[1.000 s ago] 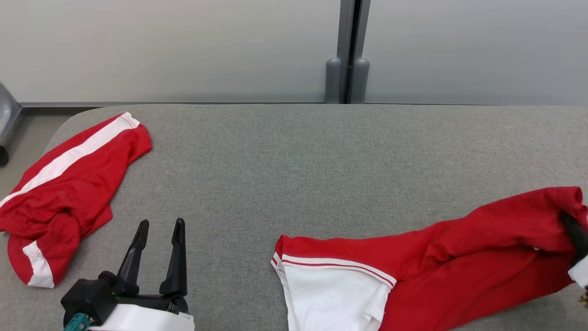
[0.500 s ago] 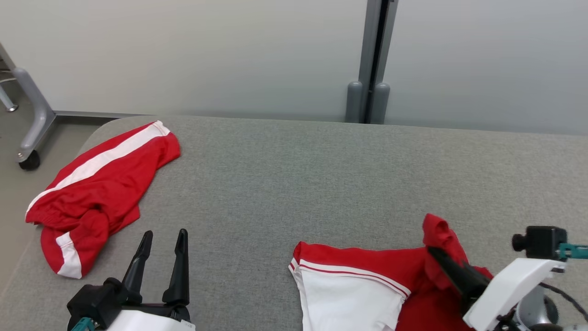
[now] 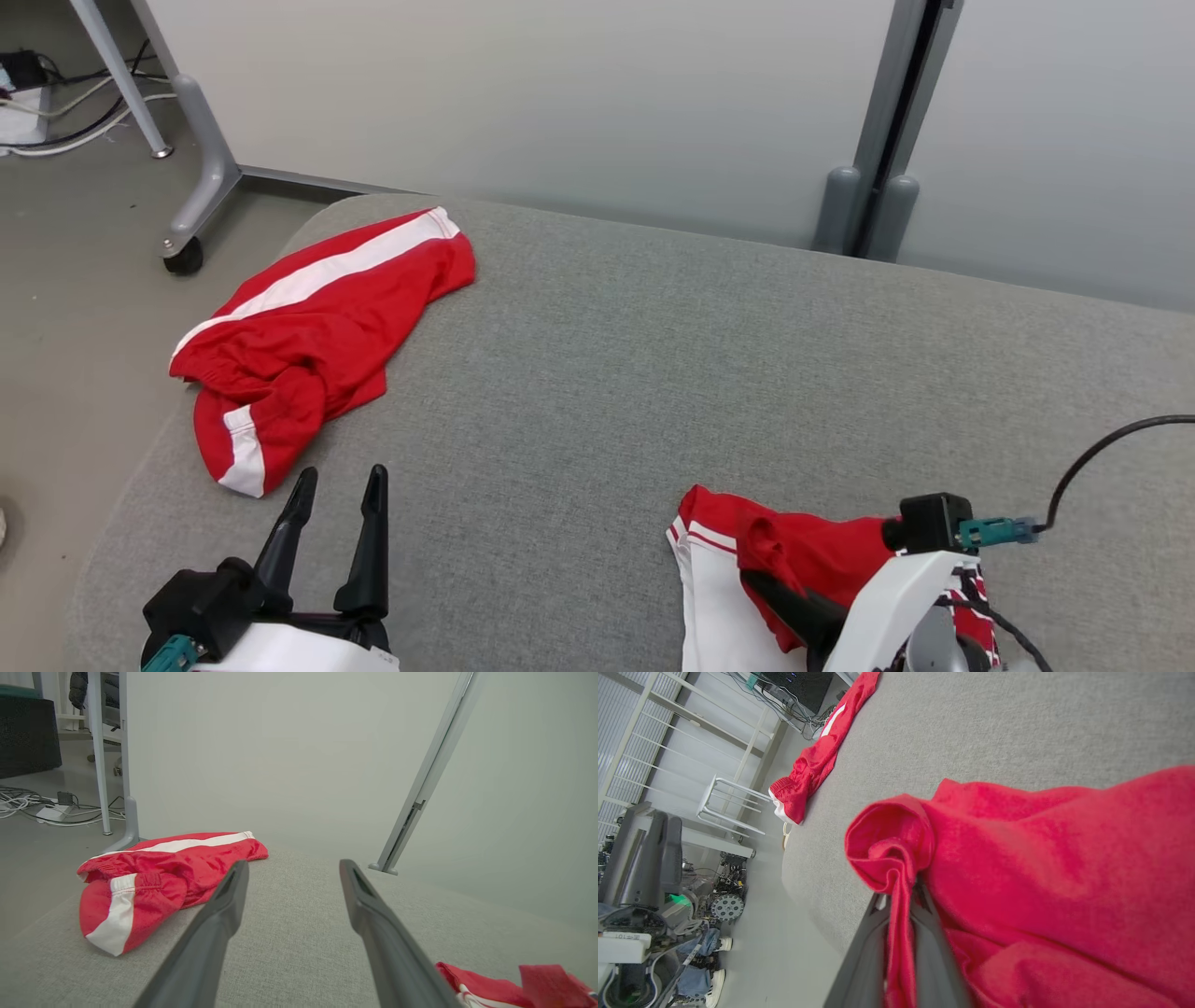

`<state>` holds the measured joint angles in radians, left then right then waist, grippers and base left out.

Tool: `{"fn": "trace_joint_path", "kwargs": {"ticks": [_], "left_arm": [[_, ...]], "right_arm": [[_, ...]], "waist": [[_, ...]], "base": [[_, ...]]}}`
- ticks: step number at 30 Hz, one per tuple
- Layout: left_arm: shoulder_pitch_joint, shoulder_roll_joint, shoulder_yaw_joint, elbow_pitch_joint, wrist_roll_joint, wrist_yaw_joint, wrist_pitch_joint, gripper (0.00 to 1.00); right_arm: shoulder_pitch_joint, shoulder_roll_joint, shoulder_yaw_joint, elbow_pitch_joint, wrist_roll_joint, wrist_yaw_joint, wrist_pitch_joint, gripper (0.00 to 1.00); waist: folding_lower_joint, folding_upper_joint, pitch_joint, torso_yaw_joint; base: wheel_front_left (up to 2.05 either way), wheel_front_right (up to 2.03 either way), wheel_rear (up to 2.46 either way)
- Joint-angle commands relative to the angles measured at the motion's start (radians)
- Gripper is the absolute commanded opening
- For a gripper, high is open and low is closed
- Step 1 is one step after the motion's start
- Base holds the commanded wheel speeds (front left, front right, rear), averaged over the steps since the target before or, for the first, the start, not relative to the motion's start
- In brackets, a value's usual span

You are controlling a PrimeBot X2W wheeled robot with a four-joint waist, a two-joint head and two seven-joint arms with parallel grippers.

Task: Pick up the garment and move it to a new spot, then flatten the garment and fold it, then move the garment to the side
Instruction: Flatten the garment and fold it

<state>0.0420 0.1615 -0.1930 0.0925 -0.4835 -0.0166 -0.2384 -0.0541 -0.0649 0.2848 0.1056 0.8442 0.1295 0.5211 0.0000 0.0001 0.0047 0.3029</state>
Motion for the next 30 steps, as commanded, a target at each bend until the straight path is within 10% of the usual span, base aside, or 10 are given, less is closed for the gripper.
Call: {"fn": "trace_joint_path", "kwargs": {"ticks": [1, 8, 9, 10, 30], "left_arm": [[-0.01, 0.004, 0.002, 0.002, 0.0, -0.001, -0.005, 1.0], [-0.017, 0.002, 0.008, 0.01, -0.006, 0.003, -0.01, 1.0], [-0.019, 0.0, 0.007, 0.012, -0.008, 0.001, -0.009, 1.0], [-0.02, -0.001, 0.006, 0.014, -0.009, 0.0, -0.01, 1.0], [-0.001, -0.005, 0.026, 0.003, 0.001, 0.005, -0.023, 1.0]], "right_arm": [[-0.013, 0.001, 0.01, 0.013, 0.008, 0.002, -0.011, 0.0], [-0.059, 0.006, 0.078, 0.104, 0.017, 0.002, -0.051, 0.08], [-0.067, 0.006, 0.084, 0.12, 0.015, 0.002, -0.058, 0.39], [-0.074, 0.007, 0.091, 0.133, 0.015, 0.002, -0.065, 0.98], [-0.093, -0.178, -0.087, -0.055, -0.058, 0.002, -0.403, 1.0]], "waist": [[0.0, -0.0001, 0.003, 0.01], [0.0, -0.0001, 0.009, 0.005], [0.0, -0.0001, 0.01, 0.002], [0.0, -0.0001, 0.011, -0.001], [0.0, -0.0001, -0.017, -0.103]], "base": [[0.0, 0.0, 0.0], [0.0, 0.0, 0.0], [0.0, 0.0, 0.0], [0.0, 0.0, 0.0], [0.0, 0.0, 0.0]]}}
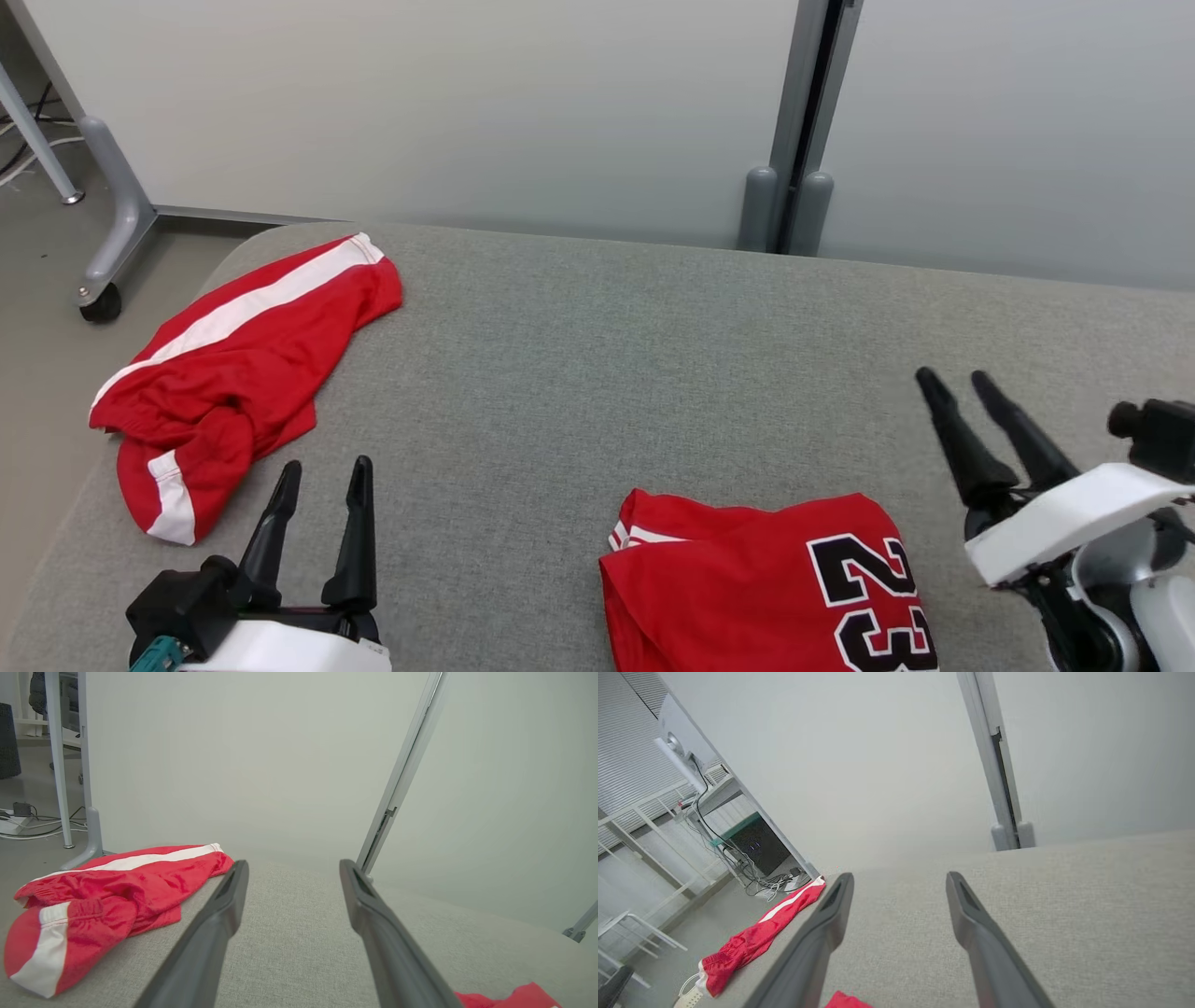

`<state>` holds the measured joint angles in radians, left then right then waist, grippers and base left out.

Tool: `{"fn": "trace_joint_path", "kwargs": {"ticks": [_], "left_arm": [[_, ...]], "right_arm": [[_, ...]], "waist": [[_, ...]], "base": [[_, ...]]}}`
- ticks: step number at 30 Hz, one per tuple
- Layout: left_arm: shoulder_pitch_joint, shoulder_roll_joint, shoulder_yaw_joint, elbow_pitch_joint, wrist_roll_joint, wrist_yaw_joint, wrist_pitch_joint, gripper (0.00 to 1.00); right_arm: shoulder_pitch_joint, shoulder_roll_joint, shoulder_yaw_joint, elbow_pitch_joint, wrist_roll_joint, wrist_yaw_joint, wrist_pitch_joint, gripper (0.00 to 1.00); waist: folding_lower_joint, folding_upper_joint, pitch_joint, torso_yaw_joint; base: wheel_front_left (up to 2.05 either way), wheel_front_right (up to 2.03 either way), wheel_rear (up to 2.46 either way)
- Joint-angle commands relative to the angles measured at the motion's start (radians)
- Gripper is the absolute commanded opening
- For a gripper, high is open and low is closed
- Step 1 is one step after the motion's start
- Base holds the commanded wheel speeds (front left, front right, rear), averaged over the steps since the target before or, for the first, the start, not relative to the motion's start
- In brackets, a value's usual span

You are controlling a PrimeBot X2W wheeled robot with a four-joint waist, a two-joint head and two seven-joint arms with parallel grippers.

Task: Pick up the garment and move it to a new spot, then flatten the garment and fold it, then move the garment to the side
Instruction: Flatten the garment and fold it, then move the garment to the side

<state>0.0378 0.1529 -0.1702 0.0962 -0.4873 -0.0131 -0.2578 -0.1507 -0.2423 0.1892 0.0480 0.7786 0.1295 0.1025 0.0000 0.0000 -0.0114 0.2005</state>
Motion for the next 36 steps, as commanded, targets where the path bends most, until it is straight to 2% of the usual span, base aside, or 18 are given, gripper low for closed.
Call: {"fn": "trace_joint_path", "kwargs": {"ticks": [1, 7, 18, 30, 33, 36], "left_arm": [[0.006, 0.003, 0.007, -0.005, 0.005, 0.001, -0.005, 1.0], [0.019, -0.005, 0.032, -0.025, 0.025, 0.005, -0.007, 1.0], [0.05, -0.039, 0.086, -0.039, 0.158, -0.021, -0.007, 1.0], [0.044, -0.072, 0.102, -0.023, 0.211, -0.046, -0.007, 1.0], [0.046, -0.077, 0.104, -0.02, 0.217, -0.05, -0.007, 1.0], [0.045, -0.08, 0.105, -0.018, 0.22, -0.054, -0.007, 1.0]], "right_arm": [[0.007, -0.007, -0.008, -0.005, -0.014, 0.002, -0.017, 1.0], [0.054, -0.004, -0.075, -0.02, -0.117, 0.002, -0.19, 1.0], [0.135, 0.026, -0.103, 0.106, -0.309, 0.002, -0.335, 1.0], [0.112, 0.037, -0.071, 0.181, -0.326, 0.002, -0.358, 1.0], [0.102, 0.033, -0.036, 0.195, -0.305, 0.002, -0.33, 1.0], [0.073, 0.024, 0.044, 0.218, -0.26, 0.002, -0.251, 1.0]], "waist": [[0.0, 0.0, -0.004, -0.006], [0.0, 0.0, -0.013, -0.038], [0.0, 0.0, -0.02, -0.102], [0.0, 0.0, -0.017, -0.117], [0.0, 0.0, -0.016, -0.109], [0.0, 0.0, -0.013, -0.099]], "base": [[0.0, 0.0, 0.0], [0.0, 0.0, 0.0], [0.0, 0.0, 0.0], [0.0, 0.0, 0.0], [0.0, 0.0, 0.0], [0.0, 0.0, 0.0]]}}
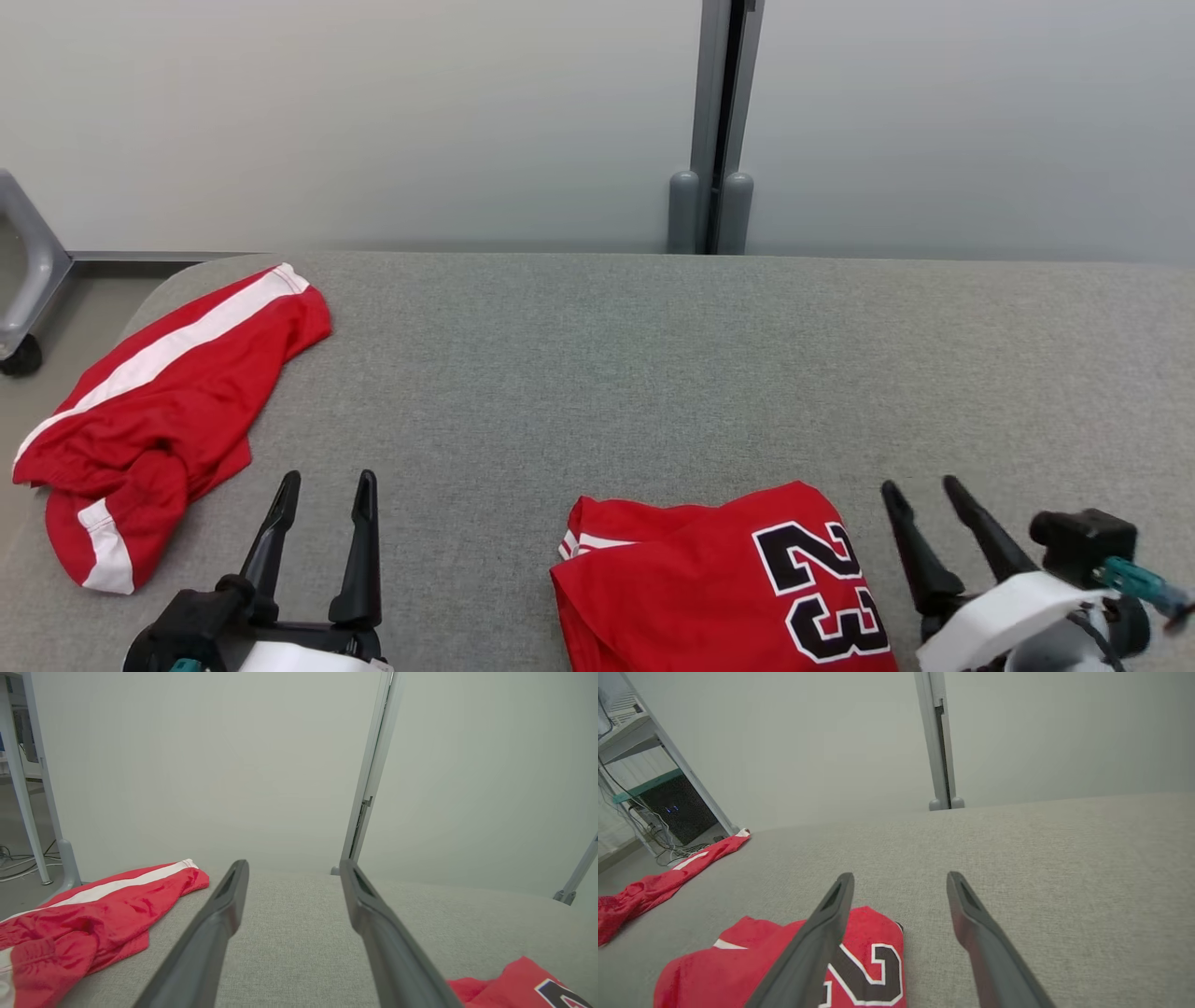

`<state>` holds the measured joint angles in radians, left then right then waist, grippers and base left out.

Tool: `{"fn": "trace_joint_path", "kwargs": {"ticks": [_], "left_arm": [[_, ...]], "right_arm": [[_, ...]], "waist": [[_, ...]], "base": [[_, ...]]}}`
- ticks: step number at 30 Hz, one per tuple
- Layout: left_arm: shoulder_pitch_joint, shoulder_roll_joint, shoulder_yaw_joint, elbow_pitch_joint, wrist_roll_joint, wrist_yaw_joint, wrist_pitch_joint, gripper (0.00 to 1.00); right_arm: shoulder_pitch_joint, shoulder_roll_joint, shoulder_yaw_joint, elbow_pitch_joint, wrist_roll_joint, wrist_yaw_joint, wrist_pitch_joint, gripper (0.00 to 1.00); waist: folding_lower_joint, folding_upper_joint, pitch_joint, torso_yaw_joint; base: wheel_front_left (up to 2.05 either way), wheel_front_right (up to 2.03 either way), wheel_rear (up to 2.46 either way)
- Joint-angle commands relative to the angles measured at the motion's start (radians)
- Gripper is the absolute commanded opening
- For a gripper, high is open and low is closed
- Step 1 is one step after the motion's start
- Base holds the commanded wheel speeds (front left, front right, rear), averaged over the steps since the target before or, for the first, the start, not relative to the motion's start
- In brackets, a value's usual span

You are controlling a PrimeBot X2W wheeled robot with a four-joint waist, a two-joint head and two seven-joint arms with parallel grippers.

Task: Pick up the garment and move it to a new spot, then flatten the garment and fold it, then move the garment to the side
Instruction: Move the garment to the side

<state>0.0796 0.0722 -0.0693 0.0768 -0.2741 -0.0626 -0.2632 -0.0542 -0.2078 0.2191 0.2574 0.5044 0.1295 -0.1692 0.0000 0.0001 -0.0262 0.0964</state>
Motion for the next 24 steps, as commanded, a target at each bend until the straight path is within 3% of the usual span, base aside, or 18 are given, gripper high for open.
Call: {"fn": "trace_joint_path", "kwargs": {"ticks": [1, 7, 8, 14, 21, 22, 23, 24], "left_arm": [[0.001, -0.001, 0.003, 0.002, 0.009, -0.007, -0.002, 1.0], [-0.01, -0.003, 0.006, 0.007, 0.002, -0.019, -0.002, 1.0], [-0.012, -0.003, 0.005, 0.011, 0.002, -0.023, -0.002, 1.0], [-0.023, -0.006, 0.005, 0.012, -0.005, -0.03, -0.002, 1.0], [-0.028, -0.009, 0.012, 0.01, -0.003, -0.035, -0.002, 1.0], [-0.028, -0.009, 0.013, 0.011, -0.003, -0.036, -0.002, 1.0], [-0.029, -0.009, 0.014, 0.011, -0.002, -0.037, -0.002, 1.0], [-0.03, -0.009, 0.015, 0.012, -0.001, -0.038, -0.002, 1.0]], "right_arm": [[-0.036, -0.015, 0.04, 0.02, 0.031, 0.002, 0.052, 1.0], [-0.113, -0.028, 0.113, 0.112, 0.086, 0.002, 0.235, 1.0], [-0.131, -0.023, 0.109, 0.162, 0.099, 0.002, 0.313, 1.0], [-0.156, 0.004, 0.066, 0.258, 0.146, 0.002, 0.499, 1.0], [-0.137, 0.027, 0.023, 0.298, 0.142, 0.002, 0.591, 1.0], [-0.137, 0.03, 0.02, 0.297, 0.138, 0.002, 0.594, 0.62], [-0.139, 0.033, 0.015, 0.288, 0.135, 0.002, 0.584, 0.13], [-0.141, 0.033, 0.012, 0.28, 0.136, 0.002, 0.578, 0.0]], "waist": [[0.0, -0.0001, 0.003, 0.011], [0.0, -0.0001, 0.006, 0.049], [0.0, -0.0001, 0.008, 0.067], [0.0, -0.0001, 0.021, 0.125], [0.0, -0.0001, 0.032, 0.161], [0.0, -0.0001, 0.032, 0.163], [0.0, -0.0001, 0.033, 0.164], [0.0, -0.0001, 0.034, 0.163]], "base": [[0.0, 0.0, 0.0], [0.0, 0.0, 0.0], [0.0, 0.0, 0.0], [0.0, 0.0, 0.0], [0.0, 0.0, 0.0], [0.0, 0.0, 0.0], [0.0, 0.0, 0.0], [0.0, 0.0, 0.0]]}}
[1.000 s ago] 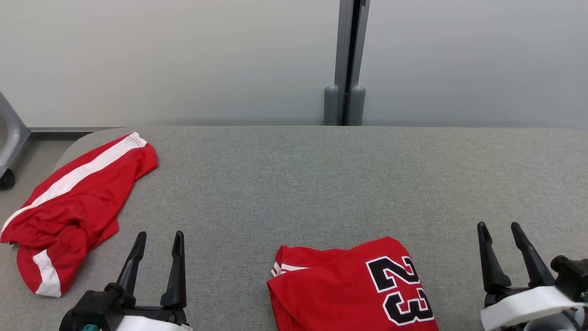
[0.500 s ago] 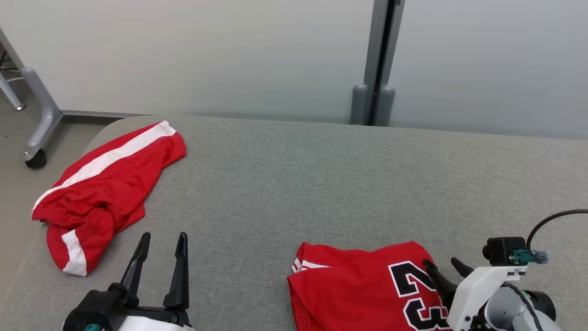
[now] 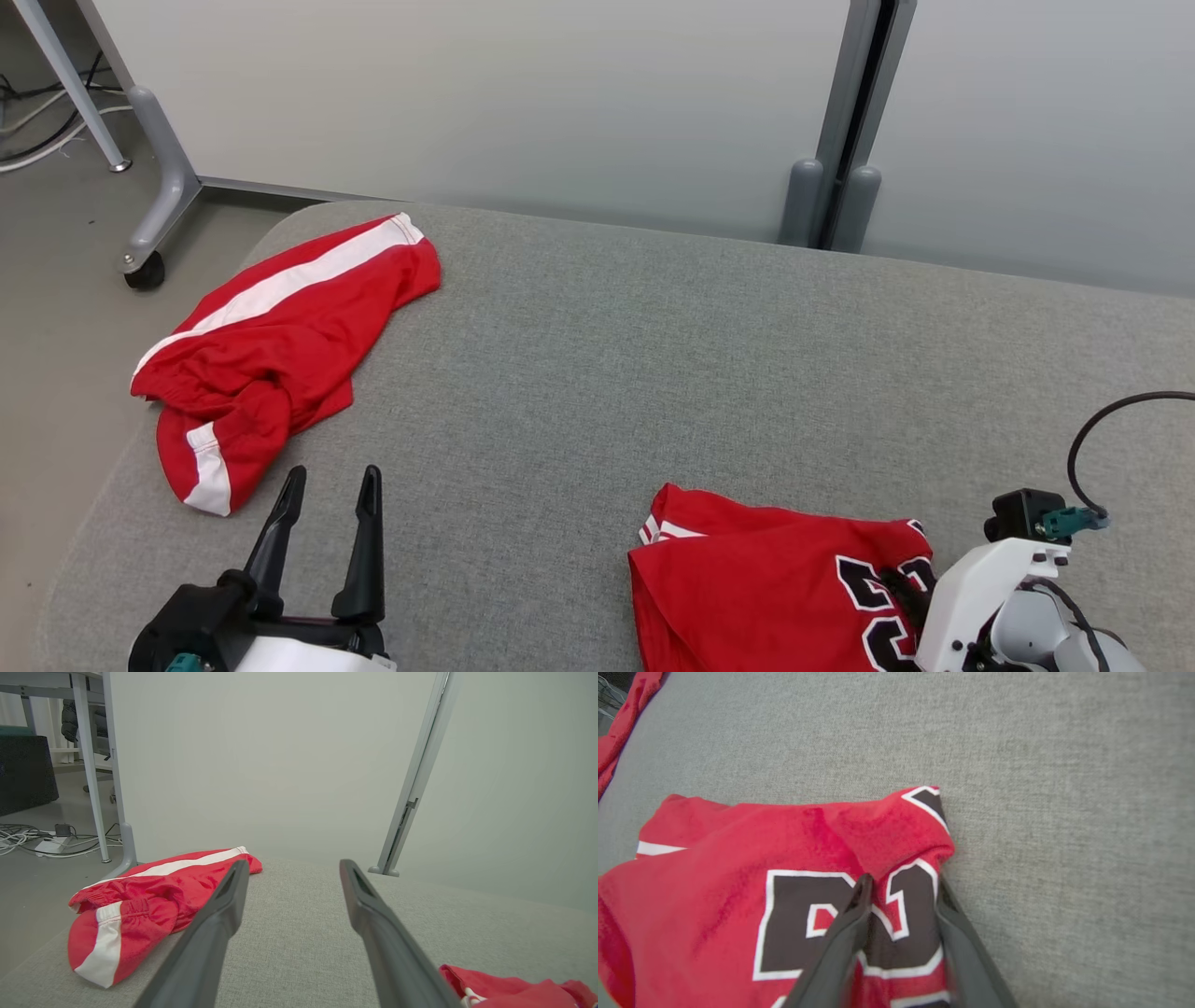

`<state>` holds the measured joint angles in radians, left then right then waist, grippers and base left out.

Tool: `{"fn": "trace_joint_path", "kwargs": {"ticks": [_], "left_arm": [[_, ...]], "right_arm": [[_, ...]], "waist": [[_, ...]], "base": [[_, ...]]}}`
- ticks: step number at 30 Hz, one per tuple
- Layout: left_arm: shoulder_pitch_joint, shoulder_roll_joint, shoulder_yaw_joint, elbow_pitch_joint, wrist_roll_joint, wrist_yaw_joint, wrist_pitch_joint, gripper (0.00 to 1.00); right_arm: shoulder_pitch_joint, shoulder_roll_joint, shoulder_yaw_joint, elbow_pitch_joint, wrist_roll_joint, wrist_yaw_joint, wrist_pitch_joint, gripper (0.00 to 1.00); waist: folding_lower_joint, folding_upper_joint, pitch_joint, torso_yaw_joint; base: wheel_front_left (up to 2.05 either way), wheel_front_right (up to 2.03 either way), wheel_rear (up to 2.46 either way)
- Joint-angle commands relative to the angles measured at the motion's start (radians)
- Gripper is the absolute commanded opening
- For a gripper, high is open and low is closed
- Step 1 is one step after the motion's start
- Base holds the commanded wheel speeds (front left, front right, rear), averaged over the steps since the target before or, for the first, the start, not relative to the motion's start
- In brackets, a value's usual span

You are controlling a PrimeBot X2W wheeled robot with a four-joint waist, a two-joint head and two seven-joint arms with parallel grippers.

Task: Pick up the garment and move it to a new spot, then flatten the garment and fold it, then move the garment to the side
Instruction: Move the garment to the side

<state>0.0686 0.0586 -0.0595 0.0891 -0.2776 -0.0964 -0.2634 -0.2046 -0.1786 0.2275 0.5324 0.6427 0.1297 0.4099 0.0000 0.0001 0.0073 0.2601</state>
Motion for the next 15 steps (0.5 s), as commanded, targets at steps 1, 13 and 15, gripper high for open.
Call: {"fn": "trace_joint_path", "kwargs": {"ticks": [1, 13, 15], "left_arm": [[-0.019, 0.004, 0.006, 0.0, 0.004, -0.004, -0.001, 1.0], [-0.046, 0.0, -0.042, -0.013, 0.014, -0.016, -0.001, 1.0], [-0.058, -0.001, -0.055, -0.015, 0.014, -0.018, -0.001, 1.0]], "right_arm": [[0.007, 0.001, 0.0, -0.004, -0.003, 0.002, -0.006, 0.0], [-0.11, -0.061, 0.039, -0.099, -0.009, 0.002, -0.093, 0.0], [-0.15, -0.079, 0.057, -0.103, -0.003, 0.002, -0.101, 0.0]], "waist": [[0.0, -0.0001, 0.0, -0.002], [0.0, -0.0001, 0.002, -0.12], [0.0, -0.0001, 0.023, -0.153]], "base": [[0.0, 0.0, 0.0], [0.0, 0.0, 0.0], [0.0, 0.0, 0.0]]}}
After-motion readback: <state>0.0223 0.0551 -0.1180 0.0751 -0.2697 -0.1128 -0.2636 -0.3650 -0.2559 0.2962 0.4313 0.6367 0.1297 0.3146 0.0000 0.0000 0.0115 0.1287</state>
